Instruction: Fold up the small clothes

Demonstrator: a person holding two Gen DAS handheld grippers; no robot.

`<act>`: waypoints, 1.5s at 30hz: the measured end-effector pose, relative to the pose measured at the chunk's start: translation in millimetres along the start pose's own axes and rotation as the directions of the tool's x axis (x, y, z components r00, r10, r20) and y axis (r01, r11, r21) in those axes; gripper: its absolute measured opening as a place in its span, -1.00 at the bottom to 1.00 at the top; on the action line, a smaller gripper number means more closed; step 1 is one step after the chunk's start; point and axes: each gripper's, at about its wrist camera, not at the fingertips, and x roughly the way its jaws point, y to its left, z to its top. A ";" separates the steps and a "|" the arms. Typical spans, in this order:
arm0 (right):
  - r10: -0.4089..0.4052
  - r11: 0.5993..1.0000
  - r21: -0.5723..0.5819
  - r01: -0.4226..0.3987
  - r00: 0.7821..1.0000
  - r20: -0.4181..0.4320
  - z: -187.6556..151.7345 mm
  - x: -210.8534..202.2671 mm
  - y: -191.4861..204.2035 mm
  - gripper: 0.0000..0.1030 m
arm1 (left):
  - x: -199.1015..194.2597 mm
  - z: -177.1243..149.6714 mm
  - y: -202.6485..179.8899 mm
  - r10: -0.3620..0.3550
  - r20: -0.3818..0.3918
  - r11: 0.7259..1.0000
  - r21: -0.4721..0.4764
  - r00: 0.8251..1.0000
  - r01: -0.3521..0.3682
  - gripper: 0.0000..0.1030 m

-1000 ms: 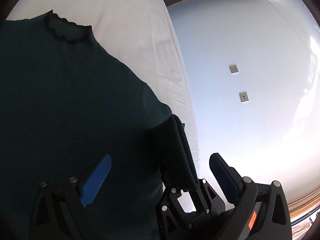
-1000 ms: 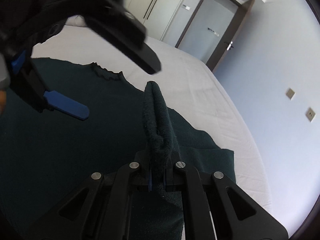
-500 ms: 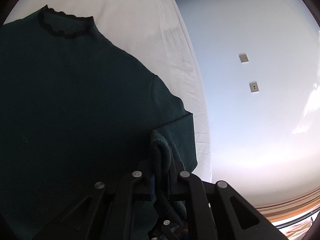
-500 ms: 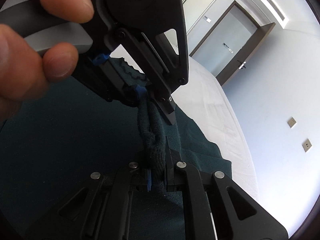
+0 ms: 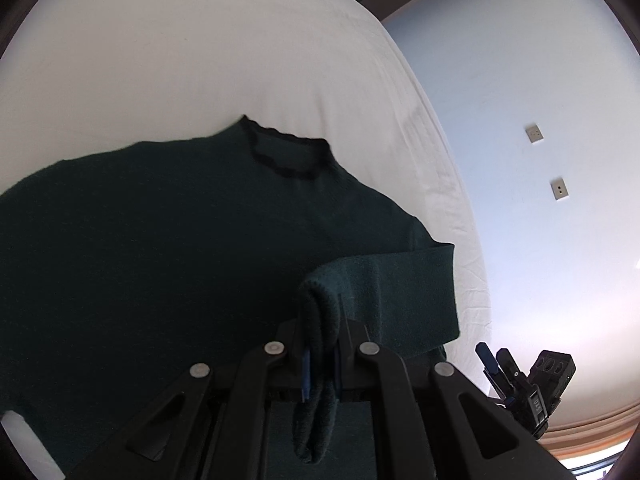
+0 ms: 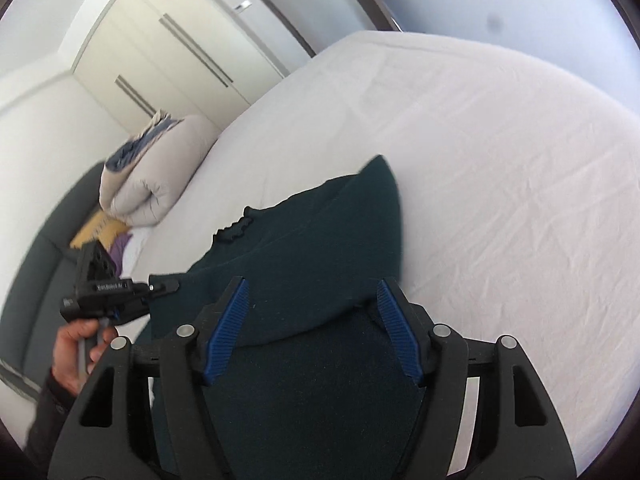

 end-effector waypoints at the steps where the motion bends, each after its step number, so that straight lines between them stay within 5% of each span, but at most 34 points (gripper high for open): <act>1: 0.017 0.999 0.042 -0.017 1.000 -0.003 6.1 4.5 -17.7 0.27 | -1.7 3.8 5.4 0.024 0.007 1.000 0.000 1.000 -0.024 -0.86; 11: 0.125 0.972 0.213 -0.101 0.987 -0.101 65.6 41.0 -84.1 0.27 | -5.3 7.1 56.0 0.119 0.013 0.992 -0.043 0.993 -0.118 -0.86; 23: 0.249 0.943 0.273 -0.191 0.947 -0.200 132.0 126.7 -65.5 0.27 | 18.0 13.9 67.2 0.120 0.014 0.990 -0.076 0.993 -0.119 -0.86; 28: 0.244 0.933 0.320 -0.165 0.944 -0.224 151.7 162.0 -70.5 0.27 | 22.2 13.3 73.8 0.105 0.018 0.990 -0.092 0.994 -0.103 -0.85; 33: 0.270 0.913 0.374 -0.166 0.931 -0.245 149.1 192.4 -82.7 0.27 | 16.3 12.1 79.2 0.094 0.022 0.992 -0.085 0.995 -0.092 -0.85; 45: 0.369 0.901 0.352 -0.253 0.873 -0.319 90.8 156.0 -77.8 0.27 | 9.4 2.1 97.5 0.021 0.061 0.988 -0.154 0.998 -0.011 -0.78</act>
